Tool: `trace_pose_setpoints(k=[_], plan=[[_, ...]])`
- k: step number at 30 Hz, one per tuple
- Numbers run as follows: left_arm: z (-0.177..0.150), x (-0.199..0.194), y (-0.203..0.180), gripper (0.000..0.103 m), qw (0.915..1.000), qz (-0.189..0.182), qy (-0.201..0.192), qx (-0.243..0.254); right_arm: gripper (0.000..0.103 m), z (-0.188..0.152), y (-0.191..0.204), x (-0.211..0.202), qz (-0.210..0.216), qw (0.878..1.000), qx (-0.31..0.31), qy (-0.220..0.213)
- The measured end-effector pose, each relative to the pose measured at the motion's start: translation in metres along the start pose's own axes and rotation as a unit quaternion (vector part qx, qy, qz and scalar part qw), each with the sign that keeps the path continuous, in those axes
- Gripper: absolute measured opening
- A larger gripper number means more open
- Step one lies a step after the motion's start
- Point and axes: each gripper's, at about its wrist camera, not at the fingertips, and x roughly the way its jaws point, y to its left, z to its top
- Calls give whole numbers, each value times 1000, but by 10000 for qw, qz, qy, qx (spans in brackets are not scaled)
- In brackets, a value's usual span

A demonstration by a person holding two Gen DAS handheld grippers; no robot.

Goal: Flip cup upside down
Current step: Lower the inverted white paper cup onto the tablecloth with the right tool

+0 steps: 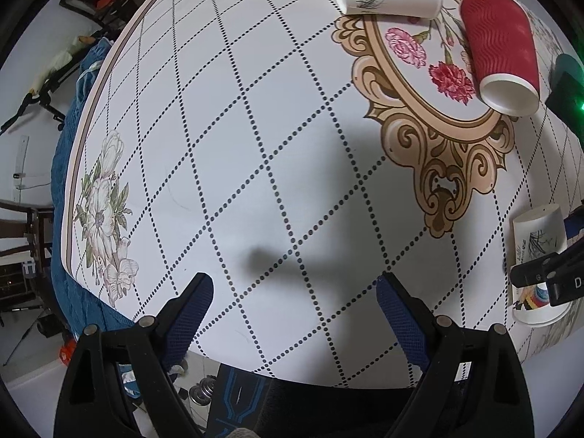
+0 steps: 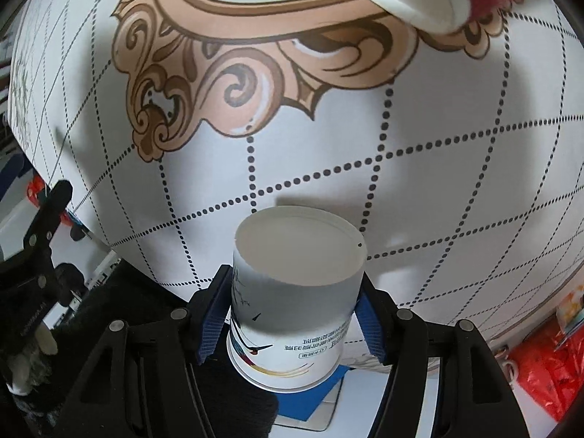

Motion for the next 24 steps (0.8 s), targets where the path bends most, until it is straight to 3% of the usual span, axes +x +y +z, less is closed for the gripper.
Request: trace_pose_setpoints(k=[9,13,19,24], plan=[[1,-9,-21,92,9999,40,-44,94,71,-12,-5,-23,-181,9995,14,-242],[-1,-15,-29,92,9999,59,-87,127,63,-14,-14,-34,-226,9988,15,-442],[-2,-30,-46,92,9998,97,-120,143,63,-28,-16,-60,-336,9942,-19,-1025],[-3,-35,-50,92,9997,67,-135,166,63,-53,-15,-88,-612,9795,-6,-1920]])
